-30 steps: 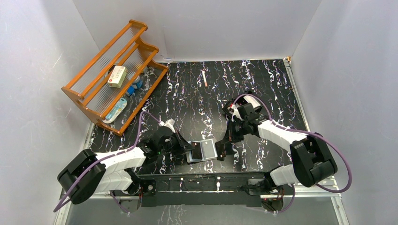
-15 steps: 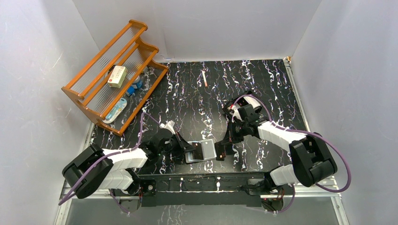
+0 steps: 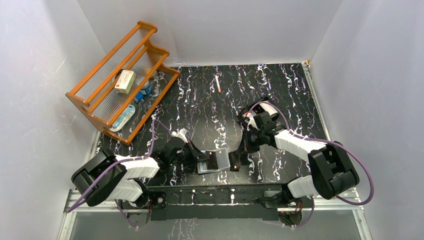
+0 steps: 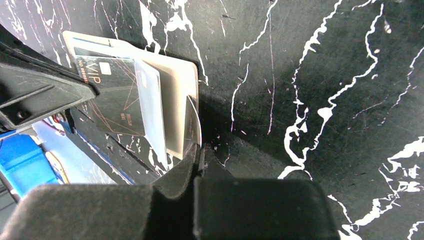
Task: Put the credit cards into the card holder
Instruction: Insert the credit card into the card holder.
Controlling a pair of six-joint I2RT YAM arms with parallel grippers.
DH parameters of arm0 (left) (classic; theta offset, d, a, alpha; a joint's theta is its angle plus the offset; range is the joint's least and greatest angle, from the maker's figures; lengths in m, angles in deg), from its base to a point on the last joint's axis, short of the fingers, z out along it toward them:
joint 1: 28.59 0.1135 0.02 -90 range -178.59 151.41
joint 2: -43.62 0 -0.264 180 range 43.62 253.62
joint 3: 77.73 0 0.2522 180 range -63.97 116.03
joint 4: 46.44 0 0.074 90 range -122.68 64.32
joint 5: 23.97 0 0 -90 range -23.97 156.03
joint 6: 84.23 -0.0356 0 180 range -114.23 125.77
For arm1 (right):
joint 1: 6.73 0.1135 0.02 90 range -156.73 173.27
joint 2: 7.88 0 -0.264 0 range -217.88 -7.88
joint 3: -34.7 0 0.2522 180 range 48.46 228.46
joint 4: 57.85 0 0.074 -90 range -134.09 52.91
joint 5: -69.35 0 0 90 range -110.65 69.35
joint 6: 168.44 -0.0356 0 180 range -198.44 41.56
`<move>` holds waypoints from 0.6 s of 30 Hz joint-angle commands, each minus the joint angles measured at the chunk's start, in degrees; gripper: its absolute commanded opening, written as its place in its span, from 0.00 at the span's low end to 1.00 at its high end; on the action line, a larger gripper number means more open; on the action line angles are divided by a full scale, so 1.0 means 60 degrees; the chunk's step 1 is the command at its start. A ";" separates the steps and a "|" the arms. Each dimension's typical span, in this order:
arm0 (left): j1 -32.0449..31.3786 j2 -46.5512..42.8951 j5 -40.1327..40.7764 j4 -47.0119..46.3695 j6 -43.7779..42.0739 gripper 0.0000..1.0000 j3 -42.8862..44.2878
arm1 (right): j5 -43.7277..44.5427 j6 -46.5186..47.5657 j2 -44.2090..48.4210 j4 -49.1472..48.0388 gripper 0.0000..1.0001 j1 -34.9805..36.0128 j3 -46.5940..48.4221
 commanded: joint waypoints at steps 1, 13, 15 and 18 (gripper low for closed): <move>-0.0004 -0.0049 0.0192 -0.0468 -0.0101 0.00 -0.0029 | 0.0297 0.0177 0.0079 -0.0095 0.00 -0.0016 -0.0219; -0.0007 0.0607 0.0265 -0.0582 -0.0233 0.00 0.0011 | 0.0365 0.0206 0.0079 -0.0051 0.00 -0.0004 -0.0161; -0.0016 0.0763 0.0198 -0.0607 -0.0249 0.00 0.0049 | 0.0371 0.0206 0.0083 -0.0051 0.00 -0.0011 -0.0171; -0.0044 0.0909 0.0163 -0.0612 -0.0280 0.00 0.0148 | 0.0386 0.0192 0.0100 -0.0051 0.00 -0.0013 -0.0175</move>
